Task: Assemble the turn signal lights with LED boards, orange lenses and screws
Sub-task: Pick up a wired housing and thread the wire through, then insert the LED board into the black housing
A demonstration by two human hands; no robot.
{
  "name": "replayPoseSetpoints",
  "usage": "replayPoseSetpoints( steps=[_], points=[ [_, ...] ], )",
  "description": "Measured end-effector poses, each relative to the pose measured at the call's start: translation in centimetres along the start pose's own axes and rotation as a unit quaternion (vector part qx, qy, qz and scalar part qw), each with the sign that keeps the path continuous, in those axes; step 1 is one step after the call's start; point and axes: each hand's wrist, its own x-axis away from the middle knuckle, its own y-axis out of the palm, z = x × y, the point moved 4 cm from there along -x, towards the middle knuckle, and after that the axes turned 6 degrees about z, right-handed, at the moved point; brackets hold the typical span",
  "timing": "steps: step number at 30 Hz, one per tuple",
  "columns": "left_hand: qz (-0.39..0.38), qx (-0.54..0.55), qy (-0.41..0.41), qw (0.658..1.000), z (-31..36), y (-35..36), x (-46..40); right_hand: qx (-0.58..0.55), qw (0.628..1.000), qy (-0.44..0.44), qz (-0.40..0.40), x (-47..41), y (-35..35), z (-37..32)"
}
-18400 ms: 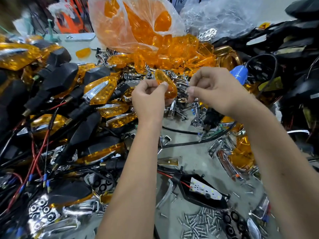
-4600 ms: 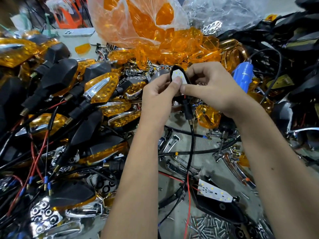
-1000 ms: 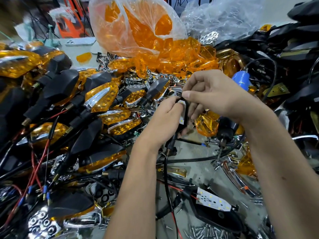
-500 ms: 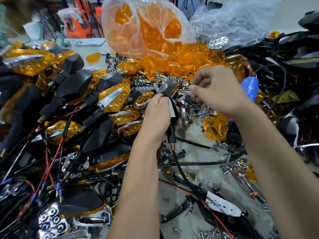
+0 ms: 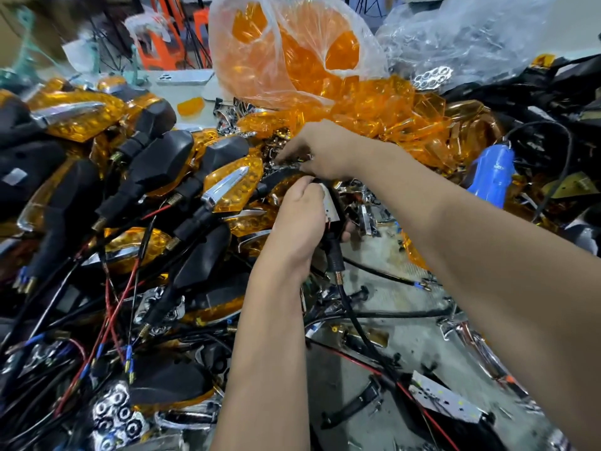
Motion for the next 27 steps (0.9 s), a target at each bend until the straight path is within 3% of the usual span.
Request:
replayPoseSetpoints(
  steps=[4,6,8,10,12,17,21,27],
  points=[
    [-0.004,-0.006,-0.027,1.000,-0.3,0.1,-0.3,-0.002,0.992,0.022,0.121,1.9,-1.0,1.6],
    [-0.005,-0.013,-0.031,0.999,-0.3,0.3,-0.2,-0.091,0.966,0.055,0.235,4.1,-2.0,2.9],
    [-0.014,-0.003,-0.027,1.000,0.1,0.7,0.2,-0.245,0.910,0.113,0.314,7.3,-3.0,4.7],
    [-0.024,0.017,-0.027,0.999,0.3,1.1,0.5,-0.401,0.847,0.150,0.315,10.4,-3.2,6.1],
    [-0.039,0.022,-0.034,0.998,0.3,1.9,0.7,-0.469,0.822,0.163,0.279,13.1,-2.8,6.5],
    [-0.061,0.006,-0.040,0.997,0.1,3.5,1.2,-0.507,0.799,0.191,0.259,16.4,-1.7,7.1],
    [-0.060,0.017,-0.043,0.997,0.0,3.7,1.2,-0.500,0.803,0.179,0.270,17.4,-1.1,7.2],
    [-0.064,0.034,-0.057,0.996,-0.3,4.0,1.2,-0.541,0.778,0.133,0.290,17.4,-1.5,6.1]
  ],
)
